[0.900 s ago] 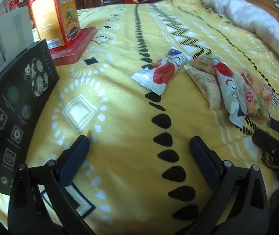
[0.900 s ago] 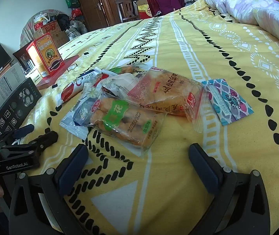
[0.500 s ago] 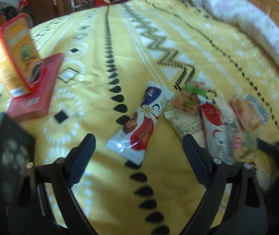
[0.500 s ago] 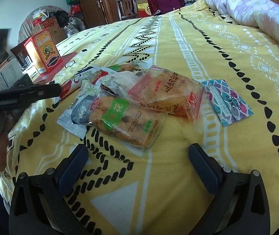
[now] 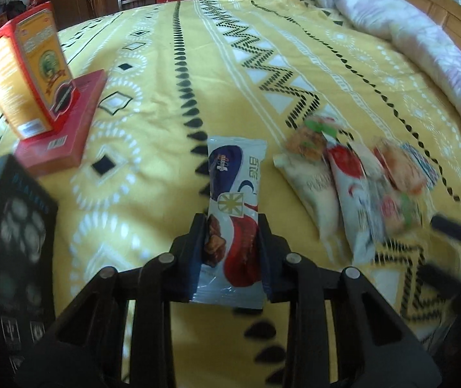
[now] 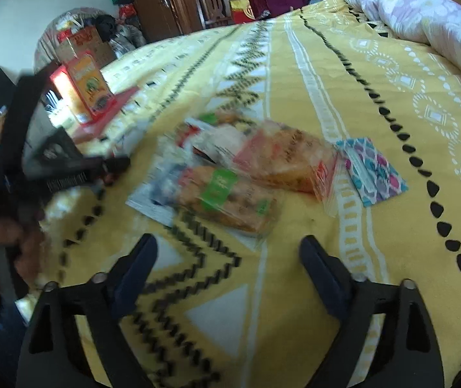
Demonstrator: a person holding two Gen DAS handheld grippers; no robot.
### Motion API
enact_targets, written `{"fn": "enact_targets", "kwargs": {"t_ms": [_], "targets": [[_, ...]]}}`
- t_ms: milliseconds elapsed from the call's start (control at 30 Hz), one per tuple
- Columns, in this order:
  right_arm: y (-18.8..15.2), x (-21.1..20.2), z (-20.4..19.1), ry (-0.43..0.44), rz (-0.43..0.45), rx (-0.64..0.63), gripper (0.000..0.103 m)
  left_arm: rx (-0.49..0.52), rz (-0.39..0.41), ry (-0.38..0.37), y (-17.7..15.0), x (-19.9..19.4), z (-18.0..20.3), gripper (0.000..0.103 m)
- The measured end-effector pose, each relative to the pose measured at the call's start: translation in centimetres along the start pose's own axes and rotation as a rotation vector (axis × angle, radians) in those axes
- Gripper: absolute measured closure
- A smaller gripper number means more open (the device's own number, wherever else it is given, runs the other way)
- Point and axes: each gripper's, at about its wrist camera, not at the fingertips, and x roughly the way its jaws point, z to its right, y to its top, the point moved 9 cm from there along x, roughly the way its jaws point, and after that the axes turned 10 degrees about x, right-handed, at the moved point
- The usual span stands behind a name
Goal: Organize snacks
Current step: 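Grasp the white-red-blue snack bar with the left tool while the right tool grasps the bread-roll bag, then carry both held snacks over the glass bowl with both tools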
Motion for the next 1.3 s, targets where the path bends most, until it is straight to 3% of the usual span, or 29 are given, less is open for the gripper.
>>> {"fn": "enact_targets", "kwargs": {"t_ms": [133,233,267,367,533,600,700,767,867,967,1067,1167,1300], "targets": [[4.0,-3.2,-2.6,0.125,0.070,0.049,0.016,-0.048,-0.008,-0.022,-1.9,-0.4,-0.4,0.073],[7.4,-2.4,-4.1,0.191,0.055,0.081,0.016,-0.071,-0.006,-0.038,-2.1,-1.0,-0.4,0.072],[8.7,-1.1,-4.4,0.201,0.030,0.082,0.017,-0.074,-0.005,-0.042,-2.2,-1.2,-0.4,0.072],[10.6,3.6,-4.0,0.204,-0.104,0.129,0.032,-0.089,-0.003,-0.062,-2.4,-1.7,-0.6,0.072],[10.4,10.4,-2.3,0.139,-0.307,0.212,0.035,-0.122,-0.012,-0.098,-3.0,-1.8,-0.5,0.072],[10.5,12.6,-2.7,0.107,-0.352,0.172,0.035,-0.119,-0.014,-0.106,-3.1,-1.7,-0.3,0.072],[12.2,13.4,-6.3,0.131,-0.309,-0.012,0.035,-0.119,-0.009,-0.120,-3.2,-1.6,0.1,0.072],[14.4,12.2,-7.8,0.136,-0.207,-0.101,0.034,-0.131,-0.002,-0.132,-3.2,-1.6,0.1,0.071],[16.3,10.6,-6.7,0.108,-0.125,-0.003,0.028,-0.149,0.007,-0.138,-3.3,-1.5,-0.2,0.071],[14.8,11.8,-6.2,0.032,-0.169,0.016,0.028,-0.159,0.007,-0.142,-3.4,-1.3,-0.1,0.071],[13.4,13.0,-5.8,0.057,-0.219,0.075,0.028,-0.162,0.009,-0.148,-3.4,-1.1,-0.2,0.071],[12.0,14.7,-5.0,-0.015,-0.250,0.072,0.028,-0.168,0.014,-0.151,-3.3,-1.1,-0.4,0.070],[12.0,13.0,-3.5,-0.050,-0.185,0.152,0.028,-0.174,0.023,-0.132,-3.3,-0.8,-0.7,0.070]]}}
